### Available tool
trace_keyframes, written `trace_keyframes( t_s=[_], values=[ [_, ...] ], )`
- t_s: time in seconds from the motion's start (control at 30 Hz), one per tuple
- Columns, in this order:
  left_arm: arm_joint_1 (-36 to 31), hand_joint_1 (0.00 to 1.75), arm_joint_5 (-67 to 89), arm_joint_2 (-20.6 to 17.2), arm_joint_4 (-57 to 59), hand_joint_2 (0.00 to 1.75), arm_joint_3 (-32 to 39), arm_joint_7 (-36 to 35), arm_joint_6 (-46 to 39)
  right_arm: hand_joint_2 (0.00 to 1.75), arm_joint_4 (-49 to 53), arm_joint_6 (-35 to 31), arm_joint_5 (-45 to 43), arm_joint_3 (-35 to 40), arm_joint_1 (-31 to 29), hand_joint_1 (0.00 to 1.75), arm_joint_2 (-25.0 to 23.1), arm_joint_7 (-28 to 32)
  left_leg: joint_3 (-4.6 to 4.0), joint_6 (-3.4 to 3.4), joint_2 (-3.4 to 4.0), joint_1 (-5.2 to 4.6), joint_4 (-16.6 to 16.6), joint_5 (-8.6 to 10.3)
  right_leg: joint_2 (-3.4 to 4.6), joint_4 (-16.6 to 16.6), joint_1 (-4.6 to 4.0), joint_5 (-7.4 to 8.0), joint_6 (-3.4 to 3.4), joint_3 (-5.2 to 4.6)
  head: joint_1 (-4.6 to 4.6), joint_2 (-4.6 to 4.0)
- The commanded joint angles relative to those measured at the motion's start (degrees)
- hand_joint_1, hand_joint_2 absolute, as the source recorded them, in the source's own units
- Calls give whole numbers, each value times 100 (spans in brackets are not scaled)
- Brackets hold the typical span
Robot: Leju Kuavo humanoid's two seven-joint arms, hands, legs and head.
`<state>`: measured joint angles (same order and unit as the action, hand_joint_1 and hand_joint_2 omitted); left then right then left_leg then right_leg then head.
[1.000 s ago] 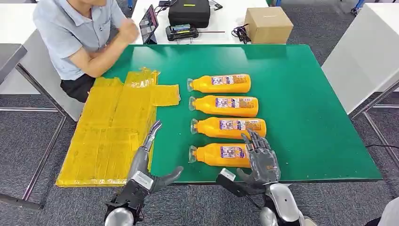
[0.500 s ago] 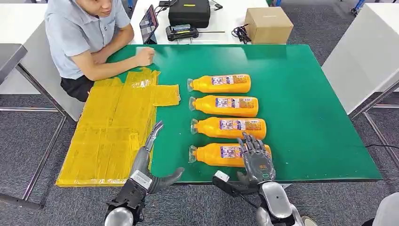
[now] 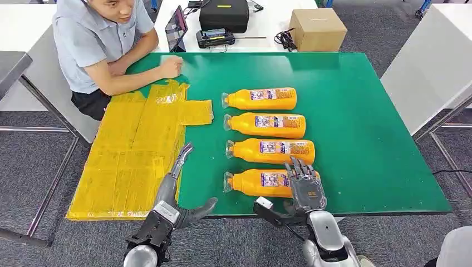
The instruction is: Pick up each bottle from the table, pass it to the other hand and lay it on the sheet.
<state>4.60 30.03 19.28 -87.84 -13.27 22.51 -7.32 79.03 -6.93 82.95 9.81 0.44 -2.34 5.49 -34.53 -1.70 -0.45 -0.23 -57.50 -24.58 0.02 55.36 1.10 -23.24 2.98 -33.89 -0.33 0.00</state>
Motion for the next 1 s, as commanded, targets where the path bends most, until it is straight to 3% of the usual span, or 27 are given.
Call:
trace_keyframes(
  t_s=[0.03, 1.0],
  values=[
    [-126, 0, 46, 72, 186, 175, -110, -31, 60, 175, -724, 120, -114, -311, -227, 0, -23, 55, 15, 5, -2, 2, 3, -4, -5, -5, -3, -4, -7, 17, -2, 0],
    [-122, 0, 53, 72, 195, 175, -101, -26, 70, 175, -856, 282, -112, -314, -196, 0, 63, -21, 29, 5, -1, 4, 2, -3, -6, -5, -5, -3, -7, 29, 0, 0]
  ],
)
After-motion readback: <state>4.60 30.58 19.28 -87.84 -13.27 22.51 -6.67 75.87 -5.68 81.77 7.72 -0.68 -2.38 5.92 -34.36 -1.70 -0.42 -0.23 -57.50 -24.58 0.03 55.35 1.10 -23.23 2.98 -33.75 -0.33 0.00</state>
